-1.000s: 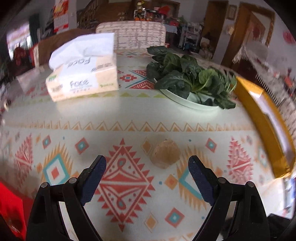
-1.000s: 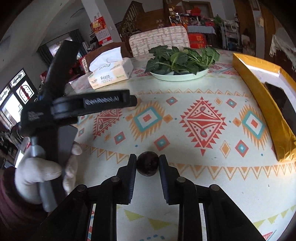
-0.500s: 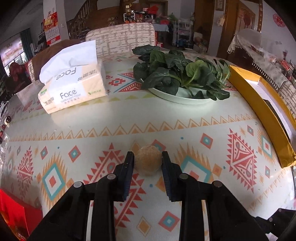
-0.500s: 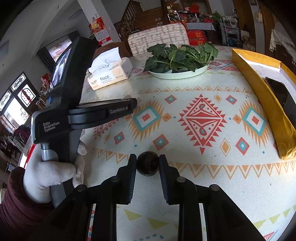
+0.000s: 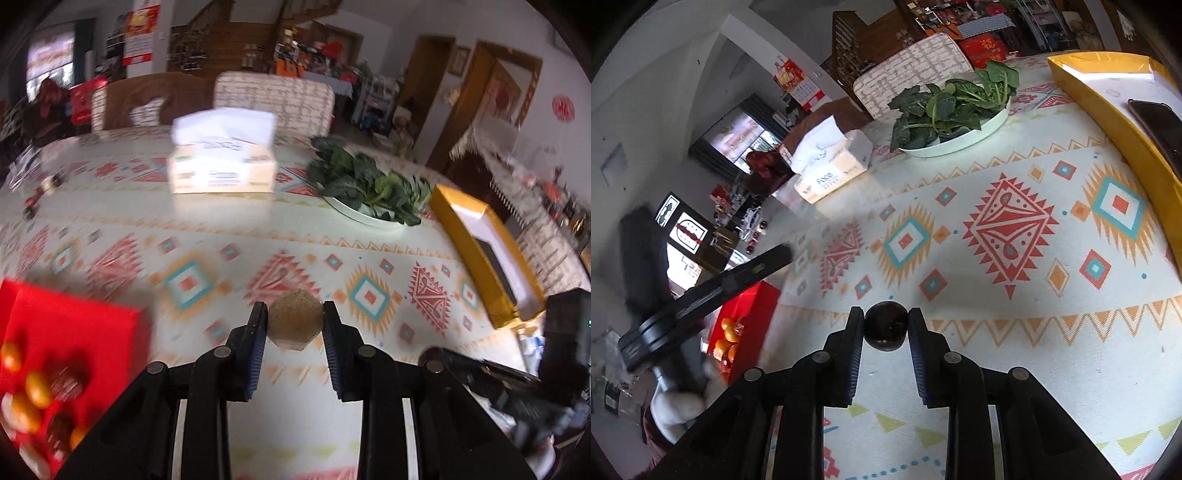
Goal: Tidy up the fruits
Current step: 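Carry the rice cake and plum into the red tray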
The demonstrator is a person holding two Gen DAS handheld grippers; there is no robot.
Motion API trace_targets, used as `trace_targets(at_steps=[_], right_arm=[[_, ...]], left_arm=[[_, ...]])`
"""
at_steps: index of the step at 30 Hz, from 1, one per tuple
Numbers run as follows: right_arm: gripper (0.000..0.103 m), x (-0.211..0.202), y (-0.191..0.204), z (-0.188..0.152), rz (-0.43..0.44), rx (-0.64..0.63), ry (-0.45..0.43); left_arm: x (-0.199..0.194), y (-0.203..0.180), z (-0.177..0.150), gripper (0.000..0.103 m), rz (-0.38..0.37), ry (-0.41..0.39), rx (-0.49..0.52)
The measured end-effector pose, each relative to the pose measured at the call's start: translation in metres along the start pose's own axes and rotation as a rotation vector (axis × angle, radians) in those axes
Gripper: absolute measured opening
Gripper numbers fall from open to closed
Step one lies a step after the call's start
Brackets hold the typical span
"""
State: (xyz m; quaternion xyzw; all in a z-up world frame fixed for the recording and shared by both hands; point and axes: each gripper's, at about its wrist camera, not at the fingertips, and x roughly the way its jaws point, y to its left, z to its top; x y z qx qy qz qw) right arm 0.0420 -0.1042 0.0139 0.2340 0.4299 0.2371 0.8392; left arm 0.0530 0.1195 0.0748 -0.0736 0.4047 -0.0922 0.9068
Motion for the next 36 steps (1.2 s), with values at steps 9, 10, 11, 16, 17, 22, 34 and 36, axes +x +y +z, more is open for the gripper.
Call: trace_targets(at_steps=[9, 10, 11, 16, 17, 22, 34, 36], right_arm=[[0.027, 0.003, 0.028, -0.01, -0.022, -0.078, -0.021], [0.027, 0.002, 0.034, -0.012, -0.036, -0.088, -0.029], [0.027, 0.002, 0.038, -0.012, -0.048, -0.1, -0.033], [0.027, -0.002, 0.073, -0.023, -0.022, -0.127, -0.024], [0.027, 0.0, 0.085, -0.025, -0.013, -0.142, -0.014], [0.027, 0.016, 0.139, -0.034, 0.032, -0.212, 0.035], [0.027, 0.098, 0.244, -0.059, 0.019, -0.366, 0.136], [0.027, 0.108, 0.251, -0.059, -0.002, -0.383, 0.14]], left_arm=[[-0.101, 0.097, -0.045, 0.029, 0.129, -0.125, -0.17], [-0.11, 0.109, -0.05, 0.029, 0.148, -0.134, -0.191], [-0.118, 0.122, -0.055, 0.029, 0.168, -0.143, -0.215], [-0.14, 0.171, -0.082, 0.029, 0.222, -0.152, -0.303], [-0.141, 0.177, -0.086, 0.029, 0.222, -0.151, -0.314], [-0.141, 0.201, -0.112, 0.029, 0.19, -0.126, -0.369], [-0.125, 0.198, -0.128, 0.029, 0.11, -0.101, -0.32], [-0.122, 0.199, -0.125, 0.029, 0.1, -0.102, -0.314]])
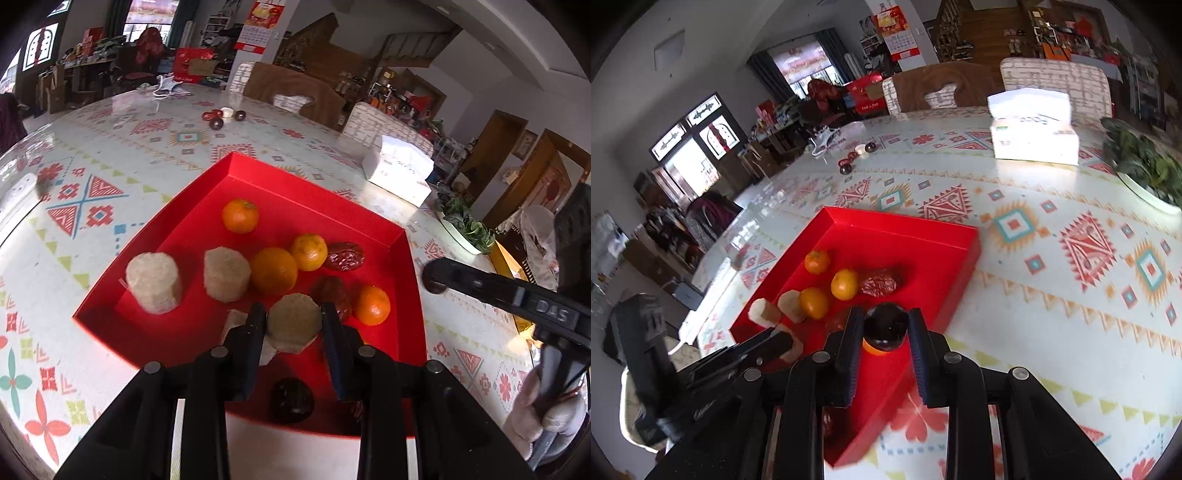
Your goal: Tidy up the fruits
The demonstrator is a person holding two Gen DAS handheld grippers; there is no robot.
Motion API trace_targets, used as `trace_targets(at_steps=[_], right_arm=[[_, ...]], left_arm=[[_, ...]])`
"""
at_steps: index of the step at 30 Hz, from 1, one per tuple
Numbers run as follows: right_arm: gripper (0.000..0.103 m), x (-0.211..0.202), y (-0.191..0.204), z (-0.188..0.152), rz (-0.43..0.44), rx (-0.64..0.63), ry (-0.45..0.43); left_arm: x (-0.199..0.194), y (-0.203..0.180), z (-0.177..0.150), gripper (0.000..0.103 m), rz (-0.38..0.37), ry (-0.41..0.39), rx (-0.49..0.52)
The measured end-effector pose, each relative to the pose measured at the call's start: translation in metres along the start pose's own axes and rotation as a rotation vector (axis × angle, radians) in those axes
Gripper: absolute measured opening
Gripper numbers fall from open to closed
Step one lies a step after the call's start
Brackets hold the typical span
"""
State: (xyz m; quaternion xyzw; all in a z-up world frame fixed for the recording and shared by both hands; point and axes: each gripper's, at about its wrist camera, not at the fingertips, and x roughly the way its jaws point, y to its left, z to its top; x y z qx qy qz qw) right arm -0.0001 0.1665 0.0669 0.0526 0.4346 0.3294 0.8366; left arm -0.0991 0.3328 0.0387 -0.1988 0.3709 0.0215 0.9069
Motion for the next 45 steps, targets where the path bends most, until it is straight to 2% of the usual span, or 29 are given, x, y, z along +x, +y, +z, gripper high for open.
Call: trace_targets(at_steps=[8, 15, 19, 21, 24, 27, 29, 31, 33, 35, 36, 38, 40, 42, 45], right_arm=[[0.027, 0.03, -0.006, 0.015, -0.06, 0.007, 0.024], [0.027, 0.045, -0.006, 0.022, -0.059, 0.009, 0.04], [0.029, 0.045, -0.005, 0.023, -0.033, 0.025, 0.033], [0.039, 0.042, -0.006, 0.023, -0.024, 0.033, 0.027], [0.041, 0.035, -0.01, 0.023, -0.02, 0.045, 0.009], [0.042, 0.027, -0.013, 0.021, -0.009, 0.063, -0.003], [0.044, 0.017, -0.013, 0.016, -0.014, 0.061, -0.02], [0.05, 0.004, -0.012, 0.008, -0.035, 0.047, -0.041], [0.053, -0.009, -0.01, -0.002, -0.049, 0.032, -0.065], [0.054, -0.021, -0.007, -0.013, -0.062, 0.015, -0.085], [0.055, -0.025, -0.006, -0.017, -0.068, 0.007, -0.091], [0.057, -0.037, -0.002, -0.029, -0.083, -0.018, -0.109], [0.063, -0.048, 0.004, -0.042, -0.101, -0.047, -0.133], [0.065, -0.055, 0.008, -0.052, -0.109, -0.065, -0.152], [0.067, -0.061, 0.016, -0.068, -0.102, -0.079, -0.157]], left_arm=[[0.014, -0.005, 0.031, 0.029, -0.076, -0.013, -0.018], [0.033, -0.006, 0.071, 0.03, -0.064, -0.023, -0.038], [0.029, -0.003, 0.075, 0.06, -0.06, -0.04, -0.06], [0.024, -0.002, 0.073, 0.064, -0.051, -0.054, -0.062], [0.017, -0.001, 0.07, 0.067, -0.033, -0.065, -0.064], [0.003, -0.004, 0.065, 0.068, 0.007, -0.098, -0.046], [-0.013, -0.012, 0.059, 0.07, 0.062, -0.148, -0.009], [-0.028, -0.02, 0.053, 0.076, 0.115, -0.201, 0.021], [-0.054, -0.034, 0.041, 0.083, 0.239, -0.317, 0.069], [-0.079, -0.048, 0.027, 0.101, 0.362, -0.437, 0.108], [-0.096, -0.056, 0.016, 0.103, 0.42, -0.512, 0.128], [-0.119, -0.066, -0.005, 0.103, 0.477, -0.618, 0.152], [-0.13, -0.069, -0.021, 0.103, 0.493, -0.672, 0.146], [-0.129, -0.073, -0.028, 0.103, 0.513, -0.649, 0.134], [-0.114, -0.076, -0.031, 0.103, 0.495, -0.519, 0.149]])
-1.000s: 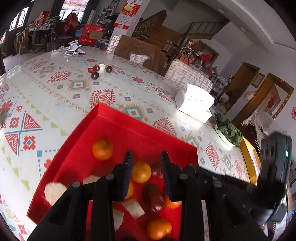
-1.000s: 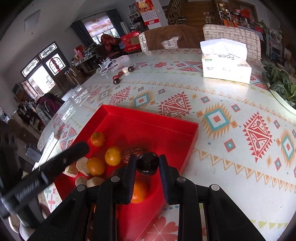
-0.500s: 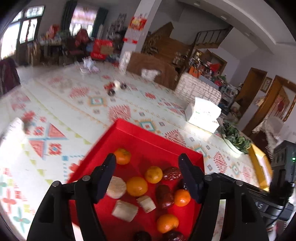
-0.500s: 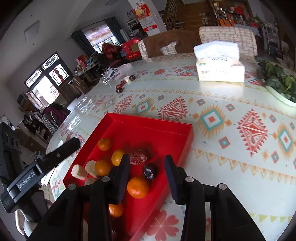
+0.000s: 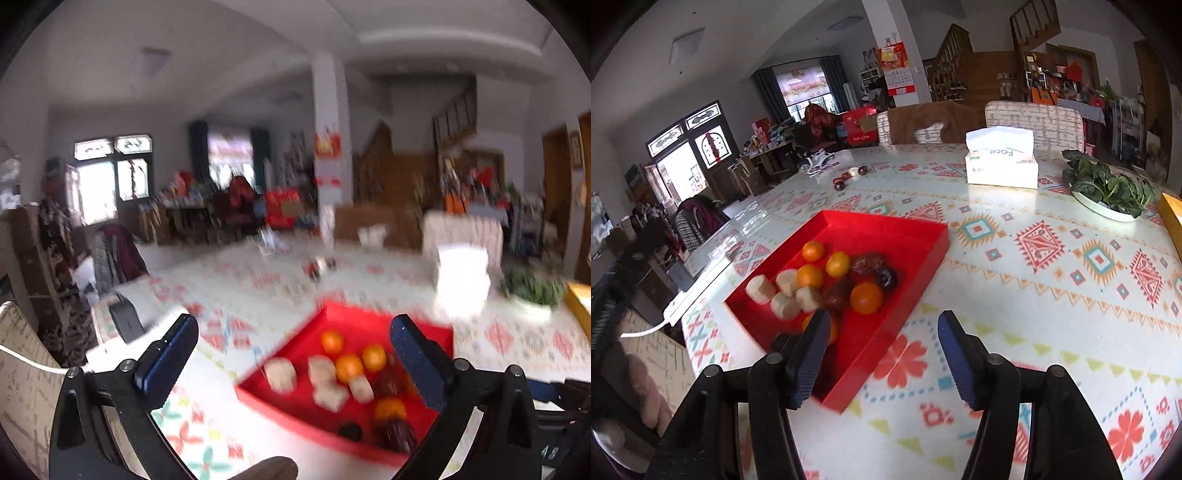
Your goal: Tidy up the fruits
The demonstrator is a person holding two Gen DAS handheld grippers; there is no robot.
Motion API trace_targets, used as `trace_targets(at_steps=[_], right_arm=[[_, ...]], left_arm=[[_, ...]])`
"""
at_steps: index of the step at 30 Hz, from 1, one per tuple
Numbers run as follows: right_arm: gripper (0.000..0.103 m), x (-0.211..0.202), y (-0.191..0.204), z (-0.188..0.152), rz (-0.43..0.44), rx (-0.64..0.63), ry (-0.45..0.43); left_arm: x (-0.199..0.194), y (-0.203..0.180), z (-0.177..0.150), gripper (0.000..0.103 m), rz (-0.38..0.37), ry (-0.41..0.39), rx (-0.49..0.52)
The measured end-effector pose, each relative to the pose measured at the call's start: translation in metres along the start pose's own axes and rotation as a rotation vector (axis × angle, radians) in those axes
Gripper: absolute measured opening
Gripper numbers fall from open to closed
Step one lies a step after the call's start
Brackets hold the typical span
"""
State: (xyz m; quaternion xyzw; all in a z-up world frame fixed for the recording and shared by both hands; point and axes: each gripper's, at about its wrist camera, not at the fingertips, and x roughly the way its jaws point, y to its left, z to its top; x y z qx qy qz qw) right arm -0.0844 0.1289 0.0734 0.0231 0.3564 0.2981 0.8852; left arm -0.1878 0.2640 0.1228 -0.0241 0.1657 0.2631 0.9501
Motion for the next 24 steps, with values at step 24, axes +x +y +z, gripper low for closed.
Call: trace_targets(at_steps=[24], right_arm=[[0.081, -0.016, 0.003, -0.053, -0.172, -0.041, 0.016]], left_arm=[[0.023, -0.056, -0.05, 0.103, -0.113, 0.343, 0.061]])
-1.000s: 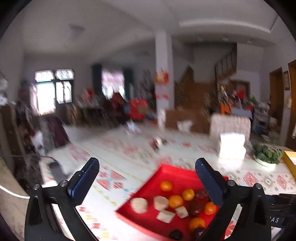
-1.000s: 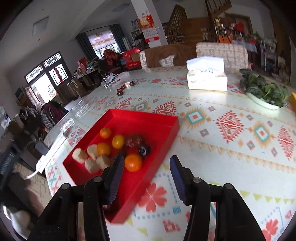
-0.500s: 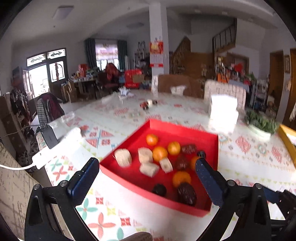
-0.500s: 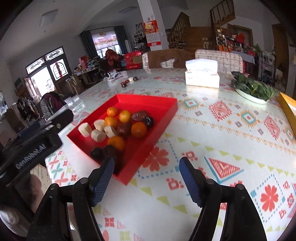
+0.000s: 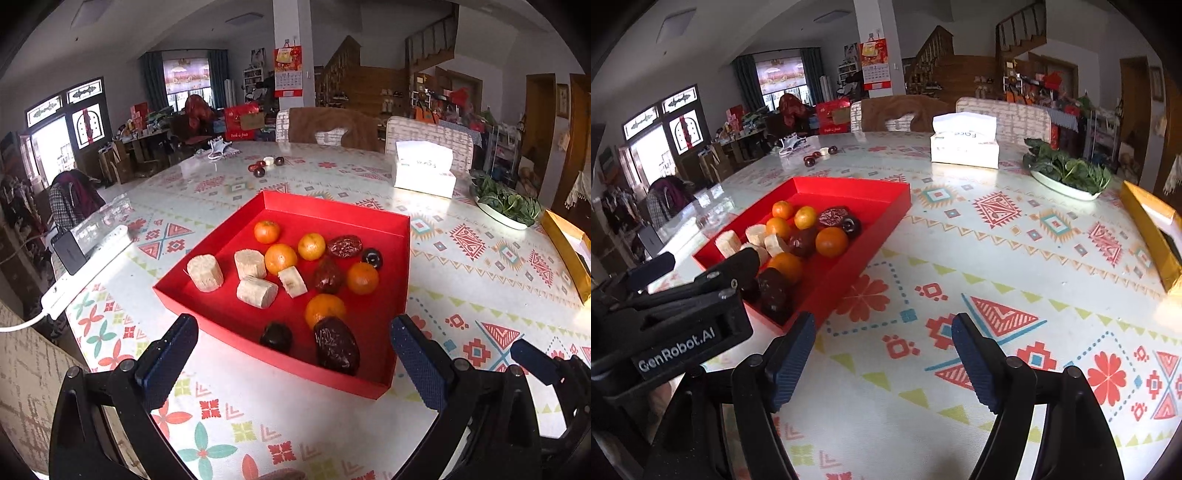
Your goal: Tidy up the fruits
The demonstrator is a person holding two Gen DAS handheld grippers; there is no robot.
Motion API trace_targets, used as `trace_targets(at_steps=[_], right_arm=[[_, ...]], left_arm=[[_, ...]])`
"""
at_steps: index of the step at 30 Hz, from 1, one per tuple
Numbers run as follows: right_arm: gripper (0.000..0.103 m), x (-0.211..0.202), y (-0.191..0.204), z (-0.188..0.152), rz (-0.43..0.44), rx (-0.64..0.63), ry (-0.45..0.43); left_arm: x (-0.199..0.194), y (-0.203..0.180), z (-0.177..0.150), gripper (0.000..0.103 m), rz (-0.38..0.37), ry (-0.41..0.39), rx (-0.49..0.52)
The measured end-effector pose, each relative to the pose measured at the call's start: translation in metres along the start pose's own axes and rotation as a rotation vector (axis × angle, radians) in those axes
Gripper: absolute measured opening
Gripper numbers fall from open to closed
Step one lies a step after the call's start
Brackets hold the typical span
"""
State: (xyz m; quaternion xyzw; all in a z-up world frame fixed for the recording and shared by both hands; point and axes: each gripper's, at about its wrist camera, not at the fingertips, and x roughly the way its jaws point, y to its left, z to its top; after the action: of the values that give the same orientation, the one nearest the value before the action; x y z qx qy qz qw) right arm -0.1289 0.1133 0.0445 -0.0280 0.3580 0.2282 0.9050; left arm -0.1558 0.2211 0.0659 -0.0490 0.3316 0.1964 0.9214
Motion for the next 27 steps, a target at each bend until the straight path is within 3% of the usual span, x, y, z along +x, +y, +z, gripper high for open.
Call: trace_targets(at_steps=[11, 17, 22, 27], right_arm=[[0.082, 0.007, 0.015, -0.004, 0.017, -0.037, 0.031], [0.082, 0.012, 0.022, -0.005, 0.007, -0.052, 0.048], [0.083, 0.015, 0.028, -0.005, -0.008, -0.071, 0.053], [0.083, 0.017, 0.033, -0.005, -0.01, -0.08, 0.059]], left_arm=[[0.013, 0.008, -0.001, 0.103, -0.086, 0.058, 0.021], [0.013, 0.006, -0.002, 0.103, -0.129, 0.052, 0.058], [0.015, 0.013, -0.002, 0.103, -0.171, 0.059, 0.022], [0.017, 0.023, -0.001, 0.103, -0.16, 0.054, -0.016]])
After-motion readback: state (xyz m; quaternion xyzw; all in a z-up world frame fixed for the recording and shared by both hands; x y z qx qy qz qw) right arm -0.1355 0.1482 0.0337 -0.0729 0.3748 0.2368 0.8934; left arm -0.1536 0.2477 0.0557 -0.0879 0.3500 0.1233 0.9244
